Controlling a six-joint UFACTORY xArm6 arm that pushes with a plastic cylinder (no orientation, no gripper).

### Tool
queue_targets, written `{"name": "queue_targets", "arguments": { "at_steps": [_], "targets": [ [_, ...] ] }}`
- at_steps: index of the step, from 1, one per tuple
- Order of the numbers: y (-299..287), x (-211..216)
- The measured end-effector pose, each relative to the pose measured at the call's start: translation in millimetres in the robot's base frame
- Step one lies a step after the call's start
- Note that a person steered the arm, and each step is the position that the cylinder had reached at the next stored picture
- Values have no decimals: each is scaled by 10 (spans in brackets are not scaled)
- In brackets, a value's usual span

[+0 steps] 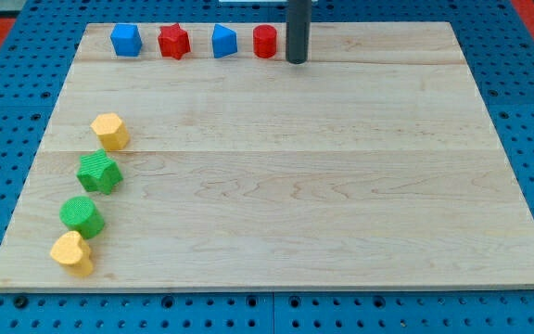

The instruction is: Move the yellow hexagon to the right side

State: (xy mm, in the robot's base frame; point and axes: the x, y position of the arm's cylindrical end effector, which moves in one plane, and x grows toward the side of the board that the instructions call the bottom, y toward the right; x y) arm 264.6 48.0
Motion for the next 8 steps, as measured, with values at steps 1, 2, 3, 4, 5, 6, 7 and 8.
{"name": "queue_targets", "arguments": {
  "at_steps": [1, 2, 3, 4, 5, 6, 7, 8],
  "targets": [
    [-103, 80],
    [-669, 507],
    [-1508, 888],
    [-2610, 1053],
    [-3493, 1053],
    [-3530, 1214],
    [-3437, 1441],
    [-3089, 1515]
  ]
}}
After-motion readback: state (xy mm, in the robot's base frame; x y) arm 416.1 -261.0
